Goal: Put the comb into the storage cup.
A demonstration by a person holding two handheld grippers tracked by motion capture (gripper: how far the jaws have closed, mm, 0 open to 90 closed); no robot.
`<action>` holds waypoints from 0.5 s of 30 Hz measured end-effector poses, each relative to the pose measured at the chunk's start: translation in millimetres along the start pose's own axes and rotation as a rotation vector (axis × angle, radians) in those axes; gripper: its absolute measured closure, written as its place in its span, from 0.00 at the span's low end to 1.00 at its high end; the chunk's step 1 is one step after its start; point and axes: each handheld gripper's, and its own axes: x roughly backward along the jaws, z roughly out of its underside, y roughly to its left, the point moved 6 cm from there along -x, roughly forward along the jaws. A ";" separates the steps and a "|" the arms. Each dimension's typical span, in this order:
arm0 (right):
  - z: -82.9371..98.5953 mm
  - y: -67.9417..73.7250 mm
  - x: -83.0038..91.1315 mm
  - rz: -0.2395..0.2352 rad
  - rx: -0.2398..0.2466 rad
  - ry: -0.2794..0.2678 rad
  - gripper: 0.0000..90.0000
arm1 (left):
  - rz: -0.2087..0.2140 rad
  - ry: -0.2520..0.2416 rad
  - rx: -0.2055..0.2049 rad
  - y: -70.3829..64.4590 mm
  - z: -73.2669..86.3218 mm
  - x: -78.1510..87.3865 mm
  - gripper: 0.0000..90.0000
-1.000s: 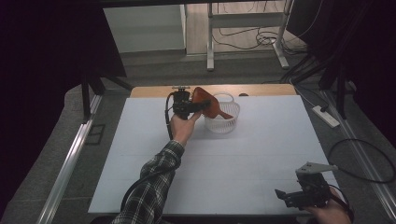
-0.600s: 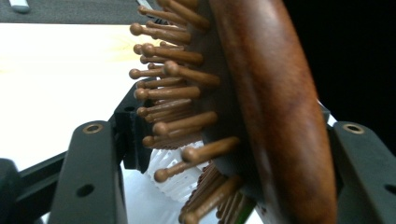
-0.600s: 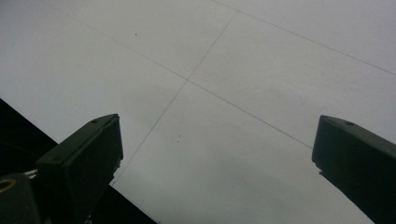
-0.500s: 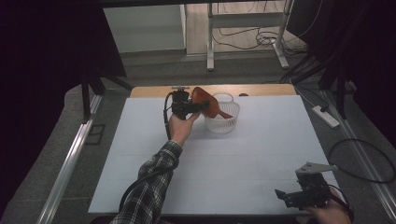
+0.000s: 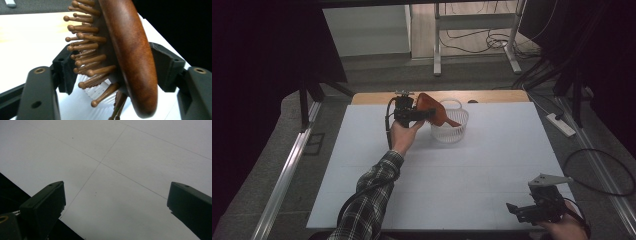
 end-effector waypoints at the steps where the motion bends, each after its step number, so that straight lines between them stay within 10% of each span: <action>1: 0.0 0.0 0.0 0.000 0.000 0.000 0.02 | -0.003 -0.003 -0.002 -0.1 -0.5 1.0 0.32; 15: 0.0 0.3 -0.1 0.001 0.004 0.001 0.02 | -0.020 0.038 -0.069 -3.8 -3.2 6.4 0.16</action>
